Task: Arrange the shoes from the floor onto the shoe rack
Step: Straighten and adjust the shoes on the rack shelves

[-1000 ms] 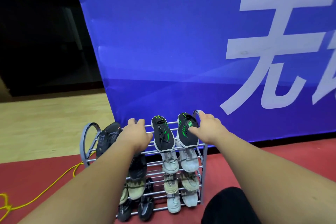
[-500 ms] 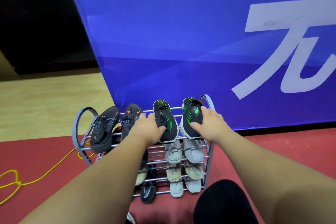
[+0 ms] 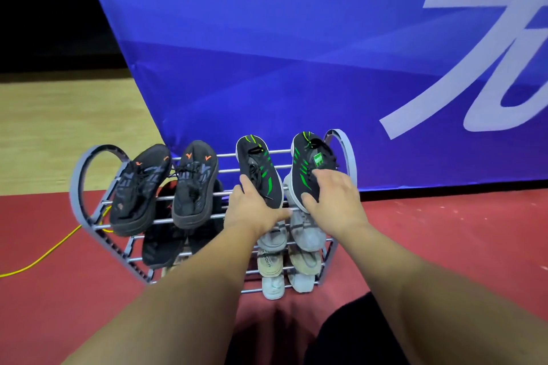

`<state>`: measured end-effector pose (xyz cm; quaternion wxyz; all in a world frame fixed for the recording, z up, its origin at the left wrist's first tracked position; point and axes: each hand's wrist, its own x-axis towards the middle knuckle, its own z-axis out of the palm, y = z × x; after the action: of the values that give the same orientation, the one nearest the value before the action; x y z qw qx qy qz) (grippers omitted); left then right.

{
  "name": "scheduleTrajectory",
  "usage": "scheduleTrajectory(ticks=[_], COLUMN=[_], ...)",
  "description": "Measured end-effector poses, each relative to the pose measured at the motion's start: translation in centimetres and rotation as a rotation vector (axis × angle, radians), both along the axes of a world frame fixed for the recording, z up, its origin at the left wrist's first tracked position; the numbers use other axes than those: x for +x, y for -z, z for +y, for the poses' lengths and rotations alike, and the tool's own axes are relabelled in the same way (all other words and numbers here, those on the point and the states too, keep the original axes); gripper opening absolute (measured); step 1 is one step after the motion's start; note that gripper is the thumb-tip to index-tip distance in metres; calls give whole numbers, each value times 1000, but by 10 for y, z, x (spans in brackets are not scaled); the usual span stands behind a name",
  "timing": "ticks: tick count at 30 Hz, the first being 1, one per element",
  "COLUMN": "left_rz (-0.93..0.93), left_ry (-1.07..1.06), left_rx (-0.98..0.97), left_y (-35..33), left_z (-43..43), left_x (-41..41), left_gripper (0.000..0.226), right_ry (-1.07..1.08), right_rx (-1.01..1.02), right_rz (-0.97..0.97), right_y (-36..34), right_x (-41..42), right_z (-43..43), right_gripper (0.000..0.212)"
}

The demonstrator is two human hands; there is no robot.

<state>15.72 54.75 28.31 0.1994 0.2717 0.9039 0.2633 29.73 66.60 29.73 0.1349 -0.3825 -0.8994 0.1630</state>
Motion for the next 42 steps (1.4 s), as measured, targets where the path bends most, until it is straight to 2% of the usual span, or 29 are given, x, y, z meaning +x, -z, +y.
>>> scheduleTrajectory(ticks=[2,5,10,12,15,17,18,19,20,23,25,27,29,32,34,37,42], left_rz=[-1,-66,-243,-395,-574,-659,-699,-742,-778,-888,-955,-1012,-1033,-1011,-982,-952,-939], left_ry=[-28,-80,-143,-230,-277,-254,-238,-218,-196,-158,-166,-141,-112,-52,-13,10,-48], left_rx=[25,88,375,523,696,781,818,864,888,971,985,992,992,946,912,907,1013], left_y=[2,-4,-30,-48,-76,-94,-102,-109,-114,-130,-142,-150,-155,-158,-159,-159,-158], left_z=[0,-4,-31,-41,-57,-70,-77,-84,-91,-114,-128,-141,-152,-165,-171,-176,-173], left_x=[-2,-10,-26,-31,-36,-34,-34,-32,-31,-30,-27,-23,-20,-16,-14,-9,2], left_gripper=[132,105,51,40,46,12,17,22,13,31,32,37,42,51,56,66,78], right_ry=[11,41,102,148,247,296,319,327,348,399,428,452,464,457,422,394,359], right_rx=[-14,-28,-73,-135,-302,-409,-459,-514,-571,-706,-784,-905,-1020,-1204,-1287,-1323,-1343], right_rz=[-10,-27,-11,45,183,299,380,453,511,658,711,807,879,956,948,888,845], right_y=[3,-1,-22,-38,-62,-78,-88,-95,-101,-116,-125,-131,-136,-138,-138,-139,-141], right_x=[-5,-10,-18,-21,-27,-30,-30,-30,-29,-26,-21,-14,-4,6,14,26,39], right_z=[0,0,-7,-14,-20,-26,-32,-37,-40,-45,-48,-50,-52,-55,-59,-68,-79], right_gripper=[59,58,55,50,42,33,23,21,28,36,48,50,48,58,63,58,47])
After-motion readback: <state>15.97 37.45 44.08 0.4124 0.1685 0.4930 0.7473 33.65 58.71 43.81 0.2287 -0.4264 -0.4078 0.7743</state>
